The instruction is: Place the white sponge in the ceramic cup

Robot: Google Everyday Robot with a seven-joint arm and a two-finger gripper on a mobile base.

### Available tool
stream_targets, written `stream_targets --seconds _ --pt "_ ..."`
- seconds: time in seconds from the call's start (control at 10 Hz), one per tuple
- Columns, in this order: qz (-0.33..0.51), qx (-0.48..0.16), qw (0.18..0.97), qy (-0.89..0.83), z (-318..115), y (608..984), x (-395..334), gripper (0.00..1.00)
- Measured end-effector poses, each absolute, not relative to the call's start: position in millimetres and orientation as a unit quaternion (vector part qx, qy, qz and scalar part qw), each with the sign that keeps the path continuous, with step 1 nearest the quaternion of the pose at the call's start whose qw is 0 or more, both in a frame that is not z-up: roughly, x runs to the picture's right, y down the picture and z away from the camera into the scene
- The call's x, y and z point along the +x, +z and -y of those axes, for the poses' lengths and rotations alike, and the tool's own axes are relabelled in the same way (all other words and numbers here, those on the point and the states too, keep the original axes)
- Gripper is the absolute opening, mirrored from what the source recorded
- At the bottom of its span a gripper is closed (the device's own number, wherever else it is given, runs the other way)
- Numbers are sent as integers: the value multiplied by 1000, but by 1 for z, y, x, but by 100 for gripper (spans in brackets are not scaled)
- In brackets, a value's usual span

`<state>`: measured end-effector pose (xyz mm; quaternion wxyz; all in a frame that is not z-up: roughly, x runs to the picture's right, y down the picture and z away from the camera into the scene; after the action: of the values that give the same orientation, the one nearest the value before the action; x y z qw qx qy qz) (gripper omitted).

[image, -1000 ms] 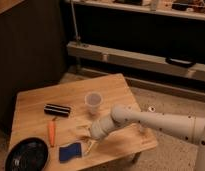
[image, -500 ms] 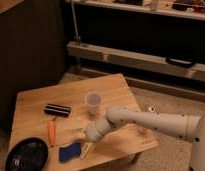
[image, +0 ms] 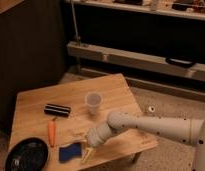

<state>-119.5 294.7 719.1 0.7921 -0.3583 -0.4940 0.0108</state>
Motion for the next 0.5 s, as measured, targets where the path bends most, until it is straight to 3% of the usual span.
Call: stream_targets --seconds 0.5 --pt "503 -355 788 7 -302 720 -130 80"
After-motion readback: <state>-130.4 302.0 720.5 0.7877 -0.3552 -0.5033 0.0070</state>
